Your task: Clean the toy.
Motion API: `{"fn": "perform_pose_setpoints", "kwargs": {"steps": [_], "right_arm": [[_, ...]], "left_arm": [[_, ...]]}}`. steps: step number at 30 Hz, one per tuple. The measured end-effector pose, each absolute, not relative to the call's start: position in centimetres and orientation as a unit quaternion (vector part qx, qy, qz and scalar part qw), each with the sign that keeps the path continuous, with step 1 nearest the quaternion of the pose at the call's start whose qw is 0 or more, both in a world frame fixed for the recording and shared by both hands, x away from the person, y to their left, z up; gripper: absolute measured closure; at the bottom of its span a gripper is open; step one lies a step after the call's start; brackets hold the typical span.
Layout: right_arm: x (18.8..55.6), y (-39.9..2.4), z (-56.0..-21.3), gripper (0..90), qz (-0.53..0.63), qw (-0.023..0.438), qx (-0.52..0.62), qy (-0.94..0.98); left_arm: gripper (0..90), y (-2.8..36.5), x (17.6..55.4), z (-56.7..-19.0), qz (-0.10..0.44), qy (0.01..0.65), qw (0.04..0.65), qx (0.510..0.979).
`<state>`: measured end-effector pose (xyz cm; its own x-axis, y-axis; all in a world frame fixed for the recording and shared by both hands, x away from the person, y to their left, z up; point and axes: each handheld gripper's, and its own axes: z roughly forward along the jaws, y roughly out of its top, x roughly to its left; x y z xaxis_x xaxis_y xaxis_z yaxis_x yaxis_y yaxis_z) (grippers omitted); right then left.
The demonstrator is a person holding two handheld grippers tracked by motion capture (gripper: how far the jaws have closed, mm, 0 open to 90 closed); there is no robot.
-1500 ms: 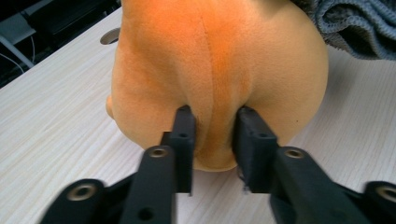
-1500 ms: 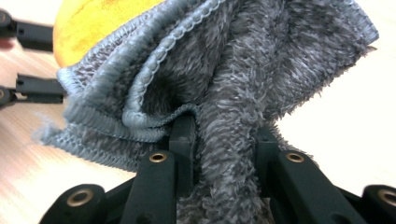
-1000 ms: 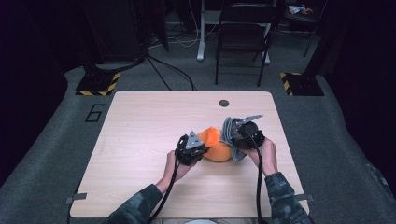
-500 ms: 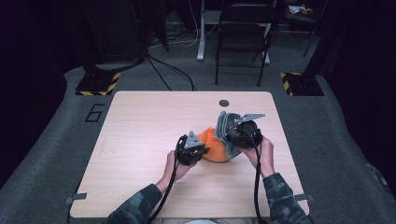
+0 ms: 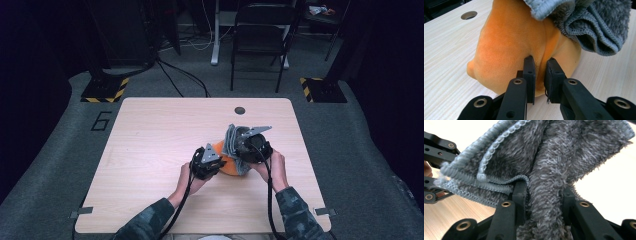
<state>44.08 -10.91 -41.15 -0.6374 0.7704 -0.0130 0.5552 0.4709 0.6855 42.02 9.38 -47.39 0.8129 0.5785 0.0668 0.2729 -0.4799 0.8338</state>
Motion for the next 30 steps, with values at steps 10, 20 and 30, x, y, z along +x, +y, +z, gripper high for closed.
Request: {"fn": "perform_pose_setpoints", "kwargs": {"steps": [10,20,30], "right_arm": [[44.0,-11.4,-42.1,67.5,0.35,0.175,0.392,0.833],[44.4,-12.7,-42.2,69.9,0.34,0.173,0.394,0.836],[45.4,-14.7,-43.7,70.7,0.32,0.16,0.426,0.831]], "left_arm": [[79.9,9.5,42.2,-47.4,0.172,0.254,0.448,0.84],[80.0,9.8,42.5,-47.5,0.164,0.264,0.461,0.831],[80.0,10.2,42.9,-47.6,0.161,0.269,0.463,0.829]]}}
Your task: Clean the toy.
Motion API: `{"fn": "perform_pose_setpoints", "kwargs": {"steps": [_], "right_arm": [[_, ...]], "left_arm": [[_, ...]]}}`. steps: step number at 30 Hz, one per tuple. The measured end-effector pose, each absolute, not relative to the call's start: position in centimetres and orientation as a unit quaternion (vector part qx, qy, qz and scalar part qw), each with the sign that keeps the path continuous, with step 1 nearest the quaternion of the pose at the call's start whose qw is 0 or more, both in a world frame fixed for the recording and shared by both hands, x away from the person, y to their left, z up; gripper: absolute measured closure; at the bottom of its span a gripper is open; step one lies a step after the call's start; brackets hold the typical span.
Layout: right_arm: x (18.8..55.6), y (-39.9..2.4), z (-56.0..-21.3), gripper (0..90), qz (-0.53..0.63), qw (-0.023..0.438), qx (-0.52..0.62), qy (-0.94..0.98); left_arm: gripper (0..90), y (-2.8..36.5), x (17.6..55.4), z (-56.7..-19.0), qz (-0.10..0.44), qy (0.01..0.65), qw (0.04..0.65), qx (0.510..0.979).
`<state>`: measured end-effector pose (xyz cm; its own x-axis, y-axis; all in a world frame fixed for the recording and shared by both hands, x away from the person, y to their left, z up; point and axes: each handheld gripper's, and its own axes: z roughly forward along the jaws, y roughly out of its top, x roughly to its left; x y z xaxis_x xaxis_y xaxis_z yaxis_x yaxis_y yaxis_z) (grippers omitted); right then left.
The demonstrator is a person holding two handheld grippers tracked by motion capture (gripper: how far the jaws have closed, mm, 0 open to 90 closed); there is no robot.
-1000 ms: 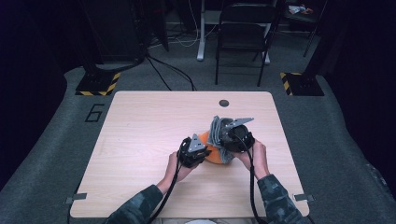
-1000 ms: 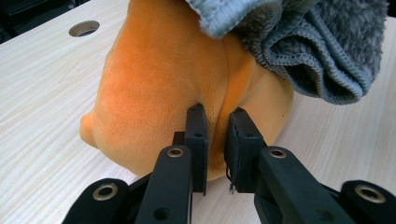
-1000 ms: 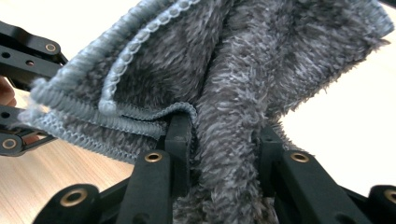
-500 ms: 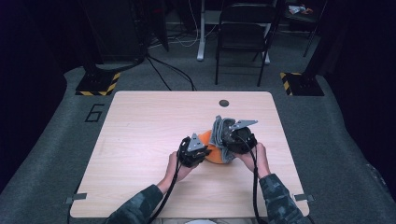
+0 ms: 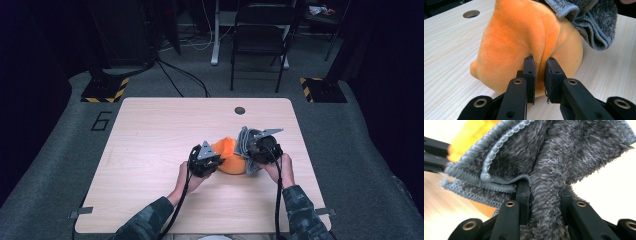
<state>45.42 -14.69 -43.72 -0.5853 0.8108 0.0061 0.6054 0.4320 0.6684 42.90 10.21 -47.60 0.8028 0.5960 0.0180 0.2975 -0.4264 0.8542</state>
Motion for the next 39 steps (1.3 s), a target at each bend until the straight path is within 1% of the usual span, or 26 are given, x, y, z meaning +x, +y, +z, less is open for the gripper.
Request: {"fn": "perform_pose_setpoints", "kwargs": {"steps": [4,11,13,16,21,23,24,25,26,30,32,35,39], "right_arm": [[45.8,-15.3,-44.7,70.9,0.294,0.154,0.442,0.833],[46.8,-15.7,-48.0,71.2,0.234,0.139,0.468,0.841],[46.9,-15.7,-48.4,71.2,0.224,0.136,0.472,0.841],[46.9,-16.0,-47.5,71.3,0.231,0.144,0.473,0.838],[46.1,-16.7,-43.9,71.6,0.297,0.163,0.463,0.819],[45.3,-16.4,-42.2,71.7,0.34,0.161,0.451,0.809],[45.3,-16.4,-42.2,71.7,0.34,0.161,0.451,0.809],[44.5,-15.5,-40.9,71.6,0.366,0.167,0.425,0.811],[44.2,-14.8,-40.6,71.6,0.376,0.169,0.418,0.81],[43.5,-12.7,-40.6,71.4,0.395,0.172,0.39,0.814],[43.6,-12.0,-41.2,71.1,0.382,0.178,0.383,0.822],[43.9,-11.9,-42.1,70.8,0.371,0.183,0.39,0.822],[44.1,-12.2,-42.4,71.0,0.361,0.174,0.389,0.83]], "left_arm": [[80.0,10.3,43.0,-47.5,0.158,0.268,0.459,0.832],[80.0,10.5,43.0,-47.6,0.153,0.274,0.464,0.828],[79.9,10.5,43.0,-47.7,0.152,0.273,0.465,0.828],[79.9,10.6,43.0,-47.7,0.154,0.277,0.468,0.825],[79.9,10.5,43.0,-47.6,0.153,0.27,0.468,0.828],[79.8,10.3,42.8,-47.6,0.16,0.264,0.467,0.828],[79.8,10.3,42.8,-47.6,0.16,0.264,0.467,0.828],[79.8,10.3,42.8,-47.6,0.161,0.263,0.467,0.829],[79.8,10.2,42.8,-47.6,0.161,0.262,0.466,0.83],[79.7,10.1,42.6,-47.6,0.158,0.261,0.469,0.829],[79.7,10.1,42.6,-47.6,0.158,0.259,0.468,0.83],[79.3,10.1,42.7,-47.7,0.158,0.257,0.468,0.83],[79.4,10.0,42.7,-47.7,0.154,0.255,0.463,0.835]]}}
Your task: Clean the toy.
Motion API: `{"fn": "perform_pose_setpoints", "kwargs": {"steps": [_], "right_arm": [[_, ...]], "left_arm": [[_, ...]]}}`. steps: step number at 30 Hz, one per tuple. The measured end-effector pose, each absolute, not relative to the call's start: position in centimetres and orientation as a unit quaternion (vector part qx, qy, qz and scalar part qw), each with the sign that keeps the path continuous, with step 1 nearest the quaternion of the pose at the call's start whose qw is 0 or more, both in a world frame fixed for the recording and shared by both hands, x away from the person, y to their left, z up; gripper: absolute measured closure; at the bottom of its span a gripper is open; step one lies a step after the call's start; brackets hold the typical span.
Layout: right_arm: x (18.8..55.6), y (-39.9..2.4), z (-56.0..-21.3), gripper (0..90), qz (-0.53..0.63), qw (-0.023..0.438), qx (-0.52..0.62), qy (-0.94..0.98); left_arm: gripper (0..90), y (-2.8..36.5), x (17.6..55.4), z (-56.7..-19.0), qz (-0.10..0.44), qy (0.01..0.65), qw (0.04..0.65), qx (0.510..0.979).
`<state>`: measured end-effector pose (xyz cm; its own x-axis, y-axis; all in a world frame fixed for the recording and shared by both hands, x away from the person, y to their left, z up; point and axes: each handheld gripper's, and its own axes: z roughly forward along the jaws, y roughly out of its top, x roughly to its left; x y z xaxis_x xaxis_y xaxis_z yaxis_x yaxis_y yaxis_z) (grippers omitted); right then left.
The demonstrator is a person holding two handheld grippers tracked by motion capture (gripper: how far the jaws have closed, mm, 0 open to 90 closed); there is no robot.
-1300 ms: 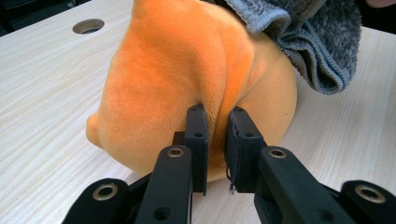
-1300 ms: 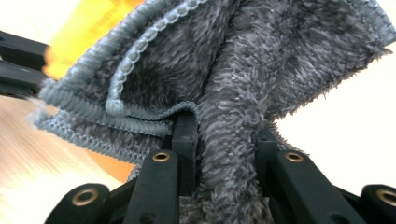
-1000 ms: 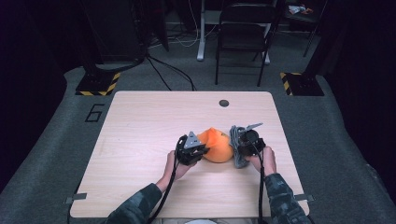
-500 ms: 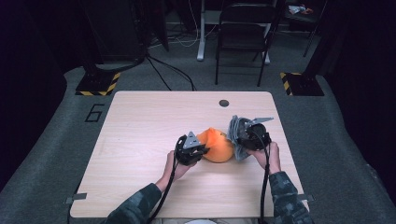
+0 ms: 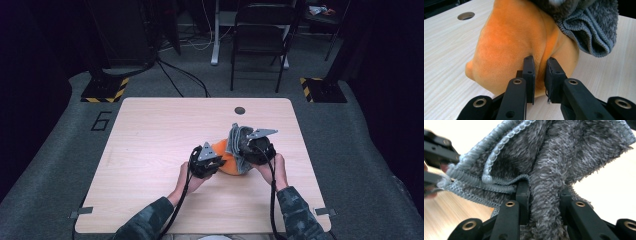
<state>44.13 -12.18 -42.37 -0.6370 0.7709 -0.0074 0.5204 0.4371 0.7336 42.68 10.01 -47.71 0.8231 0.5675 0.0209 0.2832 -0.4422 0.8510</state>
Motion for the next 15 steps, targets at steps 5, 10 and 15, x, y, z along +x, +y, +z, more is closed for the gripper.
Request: {"fn": "perform_pose_setpoints", "kwargs": {"steps": [5,10,15], "right_arm": [[44.4,-12.5,-42.8,71.0,0.356,0.162,0.393,0.832],[44.6,-13.0,-43.1,71.0,0.355,0.15,0.399,0.832],[44.8,-13.7,-43.3,70.9,0.347,0.145,0.405,0.834]], "left_arm": [[79.4,9.9,42.7,-47.8,0.15,0.257,0.463,0.835],[79.7,9.9,42.7,-47.8,0.156,0.257,0.461,0.835],[79.8,10.0,42.8,-47.8,0.16,0.259,0.46,0.834]]}}
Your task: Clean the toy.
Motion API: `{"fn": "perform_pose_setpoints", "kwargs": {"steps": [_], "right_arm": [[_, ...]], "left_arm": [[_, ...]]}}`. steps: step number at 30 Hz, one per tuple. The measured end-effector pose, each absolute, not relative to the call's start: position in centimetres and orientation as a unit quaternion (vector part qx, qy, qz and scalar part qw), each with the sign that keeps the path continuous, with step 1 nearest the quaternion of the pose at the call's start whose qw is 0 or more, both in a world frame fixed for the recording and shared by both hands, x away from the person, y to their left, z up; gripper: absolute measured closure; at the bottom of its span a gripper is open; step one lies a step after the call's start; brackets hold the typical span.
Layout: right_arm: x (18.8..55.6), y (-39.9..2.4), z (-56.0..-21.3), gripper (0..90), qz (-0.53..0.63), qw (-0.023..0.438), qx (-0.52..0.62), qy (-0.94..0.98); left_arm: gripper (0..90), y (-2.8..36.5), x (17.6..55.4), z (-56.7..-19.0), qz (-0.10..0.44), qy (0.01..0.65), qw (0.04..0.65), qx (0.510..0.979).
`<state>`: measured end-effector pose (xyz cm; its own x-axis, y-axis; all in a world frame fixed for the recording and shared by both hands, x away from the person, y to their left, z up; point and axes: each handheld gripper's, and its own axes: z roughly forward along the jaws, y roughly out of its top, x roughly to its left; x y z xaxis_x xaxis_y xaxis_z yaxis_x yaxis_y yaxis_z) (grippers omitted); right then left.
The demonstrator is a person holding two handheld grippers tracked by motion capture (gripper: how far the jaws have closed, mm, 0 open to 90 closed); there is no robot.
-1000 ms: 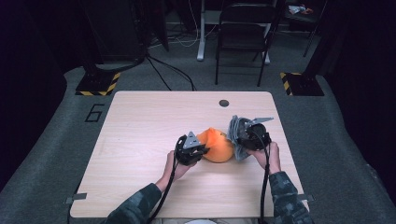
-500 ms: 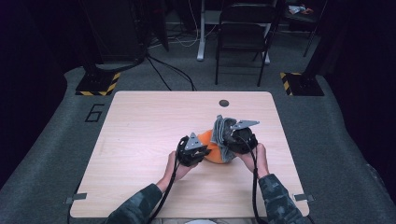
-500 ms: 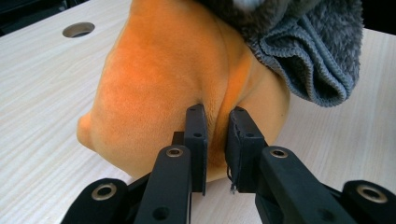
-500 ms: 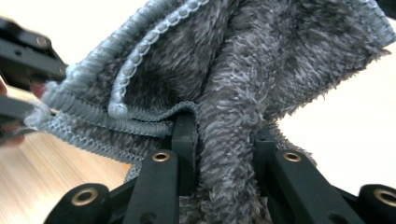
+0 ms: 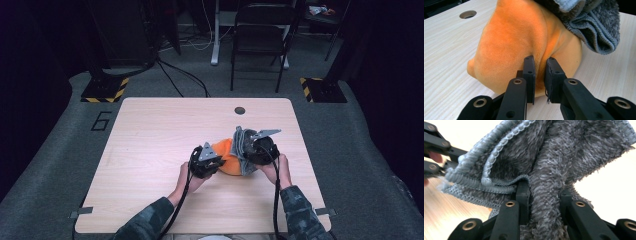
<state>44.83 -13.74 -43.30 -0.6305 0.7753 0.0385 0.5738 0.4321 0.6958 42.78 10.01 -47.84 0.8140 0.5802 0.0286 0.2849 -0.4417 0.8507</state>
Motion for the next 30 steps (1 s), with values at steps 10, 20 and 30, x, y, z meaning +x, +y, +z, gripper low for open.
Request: {"fn": "perform_pose_setpoints", "kwargs": {"steps": [10,20,30], "right_arm": [[45.1,-14.9,-44.2,71.2,0.322,0.141,0.425,0.834],[46.2,-16.1,-47.3,71.1,0.247,0.147,0.468,0.836],[46.1,-16.7,-45.6,71.0,0.285,0.162,0.472,0.819]], "left_arm": [[79.7,10.2,42.9,-47.9,0.163,0.263,0.461,0.832],[79.6,10.6,43.1,-47.9,0.161,0.272,0.461,0.829],[79.2,11.1,43.4,-48.0,0.153,0.279,0.468,0.824]]}}
